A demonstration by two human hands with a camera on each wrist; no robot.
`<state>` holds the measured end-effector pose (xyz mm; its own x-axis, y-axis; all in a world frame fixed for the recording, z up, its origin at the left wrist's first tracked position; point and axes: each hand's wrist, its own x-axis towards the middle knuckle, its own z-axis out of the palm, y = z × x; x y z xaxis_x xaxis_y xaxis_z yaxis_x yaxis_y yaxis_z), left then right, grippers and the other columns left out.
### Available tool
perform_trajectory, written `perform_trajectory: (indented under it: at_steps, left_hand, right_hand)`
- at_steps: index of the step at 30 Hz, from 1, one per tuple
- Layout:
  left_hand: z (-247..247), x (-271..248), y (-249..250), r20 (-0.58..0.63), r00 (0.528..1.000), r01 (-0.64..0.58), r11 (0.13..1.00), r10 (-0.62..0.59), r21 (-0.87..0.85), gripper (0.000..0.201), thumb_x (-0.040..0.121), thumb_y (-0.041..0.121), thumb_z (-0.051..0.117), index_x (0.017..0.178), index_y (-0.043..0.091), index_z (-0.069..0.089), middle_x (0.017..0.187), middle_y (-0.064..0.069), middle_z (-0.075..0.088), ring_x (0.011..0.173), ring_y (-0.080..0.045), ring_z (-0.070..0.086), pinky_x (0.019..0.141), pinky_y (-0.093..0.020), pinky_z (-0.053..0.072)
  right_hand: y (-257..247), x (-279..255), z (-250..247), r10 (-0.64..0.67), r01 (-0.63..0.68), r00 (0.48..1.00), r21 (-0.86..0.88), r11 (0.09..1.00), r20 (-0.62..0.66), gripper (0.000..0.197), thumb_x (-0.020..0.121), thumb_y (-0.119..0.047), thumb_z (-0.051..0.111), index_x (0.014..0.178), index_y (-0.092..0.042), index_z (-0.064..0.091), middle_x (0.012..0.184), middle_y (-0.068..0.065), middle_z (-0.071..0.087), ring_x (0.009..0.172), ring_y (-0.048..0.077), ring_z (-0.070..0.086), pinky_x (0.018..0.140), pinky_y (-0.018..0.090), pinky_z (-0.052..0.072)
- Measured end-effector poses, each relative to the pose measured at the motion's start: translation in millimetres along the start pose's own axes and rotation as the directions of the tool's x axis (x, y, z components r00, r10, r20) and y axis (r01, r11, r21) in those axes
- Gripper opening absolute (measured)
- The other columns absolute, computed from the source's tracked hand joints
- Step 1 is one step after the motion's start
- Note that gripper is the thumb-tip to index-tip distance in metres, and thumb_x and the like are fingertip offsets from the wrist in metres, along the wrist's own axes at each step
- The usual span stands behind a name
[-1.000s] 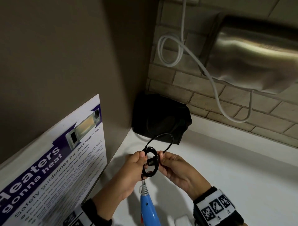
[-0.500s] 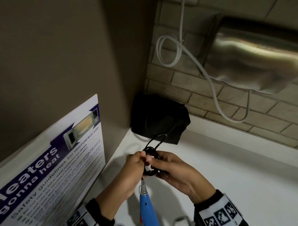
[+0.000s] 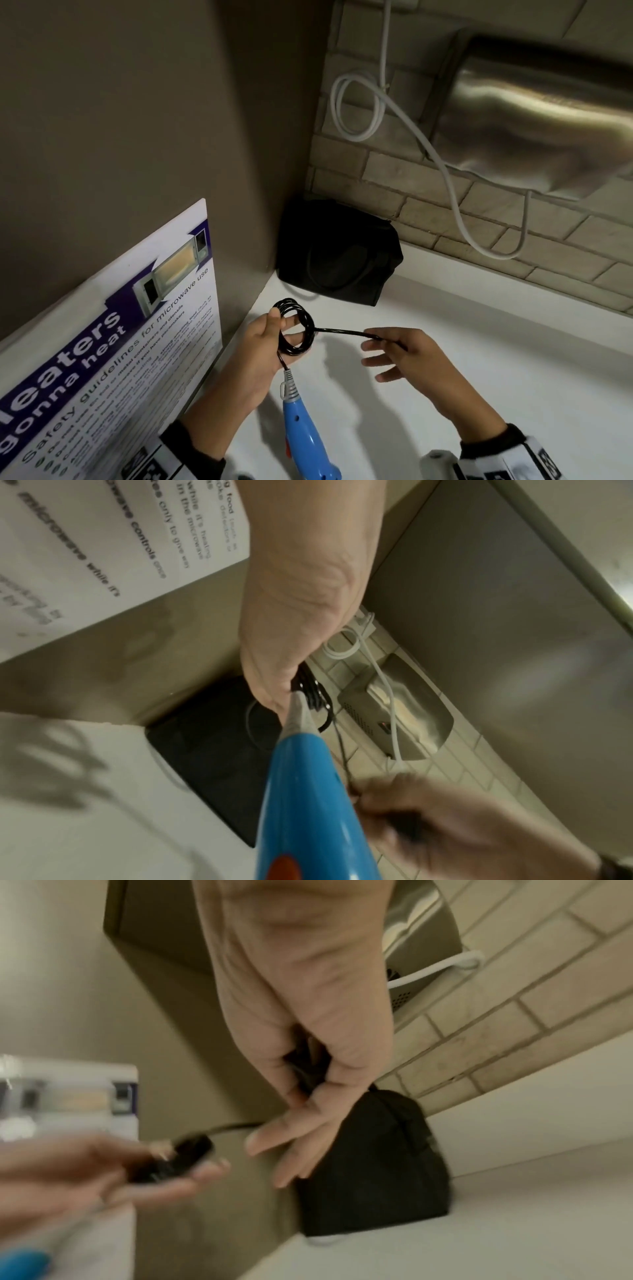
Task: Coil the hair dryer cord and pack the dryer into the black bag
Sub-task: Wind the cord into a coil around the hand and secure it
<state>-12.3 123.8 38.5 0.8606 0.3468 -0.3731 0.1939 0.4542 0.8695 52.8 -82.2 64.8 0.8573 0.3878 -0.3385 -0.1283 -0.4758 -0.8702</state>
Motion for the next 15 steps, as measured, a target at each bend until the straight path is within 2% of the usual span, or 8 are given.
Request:
perform_trajectory:
  at_steps: [2,4,5,7,9,12,14,15]
  left_hand:
    - [4,-2,1,0.043,0.998,-0.038,0.999,0.037,0.021,0.032,0.101,0.025,0.032,0.101,0.005,0.057,0.118,-0.018,0.065,0.101,-0.039,0.066,0.095,-0.055,0.049]
    - [9,-4,-1,0.076,0.996,-0.059,0.997,0.056,0.041,0.037,0.101,0.028,0.031,0.116,0.004,0.055,0.119,-0.015,0.065,0.101,-0.036,0.067,0.095,-0.054,0.049]
    - [11,-4,-2,0.083,0.995,-0.064,0.997,0.060,0.051,0.038,0.101,0.029,0.031,0.118,0.003,0.054,0.117,-0.015,0.066,0.101,-0.035,0.068,0.096,-0.053,0.049]
    - [12,-4,-2,0.083,0.994,-0.072,0.995,0.066,0.068,0.037,0.102,0.029,0.030,0.114,0.005,0.056,0.109,-0.014,0.071,0.099,-0.033,0.069,0.095,-0.053,0.049]
    - [12,-5,-2,0.069,0.995,-0.071,0.994,0.065,0.087,0.034,0.102,0.028,0.029,0.105,0.009,0.058,0.102,-0.012,0.072,0.099,-0.031,0.069,0.095,-0.052,0.050]
    - [11,-6,-4,0.056,0.996,-0.078,0.989,0.072,0.129,0.034,0.102,0.030,0.029,0.098,0.016,0.059,0.094,-0.004,0.076,0.101,-0.028,0.069,0.095,-0.051,0.050]
    - [9,-6,-3,0.055,0.996,-0.083,0.988,0.077,0.128,0.036,0.102,0.030,0.028,0.098,0.014,0.060,0.089,-0.004,0.077,0.099,-0.029,0.069,0.094,-0.049,0.051]
    - [8,-5,-2,0.051,0.996,-0.080,0.992,0.075,0.100,0.037,0.102,0.029,0.028,0.100,0.010,0.059,0.092,-0.009,0.076,0.097,-0.031,0.070,0.092,-0.049,0.052]
  right_hand:
    - [14,5,-3,-0.021,0.017,1.000,-0.235,0.972,-0.014,0.038,0.096,0.002,0.033,0.109,-0.013,0.065,0.101,0.008,0.071,0.082,0.018,0.073,0.069,0.029,0.059]
    - [21,9,-1,-0.116,0.106,0.993,-0.518,0.849,0.013,0.041,0.091,0.004,0.033,0.097,-0.025,0.061,0.096,0.000,0.071,0.082,0.012,0.071,0.080,0.030,0.056]
    - [23,10,2,-0.145,0.141,0.988,-0.611,0.779,0.043,0.042,0.089,0.004,0.034,0.092,-0.029,0.059,0.092,-0.005,0.071,0.081,0.009,0.068,0.082,0.027,0.054]
    - [22,9,9,-0.137,0.179,0.984,-0.708,0.684,0.116,0.037,0.088,-0.001,0.035,0.082,-0.033,0.054,0.086,-0.013,0.066,0.075,0.006,0.060,0.071,0.016,0.048]
    - [18,5,16,-0.126,0.212,0.977,-0.713,0.668,0.172,0.031,0.091,-0.007,0.039,0.079,-0.033,0.051,0.081,-0.014,0.064,0.069,0.005,0.056,0.064,0.014,0.042]
    - [1,-3,28,-0.192,0.287,0.954,-0.522,0.803,0.229,0.009,0.095,-0.025,0.050,0.088,-0.025,0.055,0.068,-0.013,0.062,0.063,0.004,0.054,0.062,0.015,0.043]
    - [-12,-9,32,-0.243,0.307,0.947,-0.368,0.877,0.212,0.018,0.096,-0.034,0.050,0.088,-0.022,0.061,0.060,-0.011,0.053,0.056,0.002,0.047,0.055,0.012,0.038]
    - [-16,-10,32,-0.278,0.324,0.944,-0.335,0.885,0.180,0.023,0.097,-0.035,0.048,0.083,-0.022,0.063,0.058,-0.011,0.050,0.054,0.002,0.044,0.053,0.011,0.035]
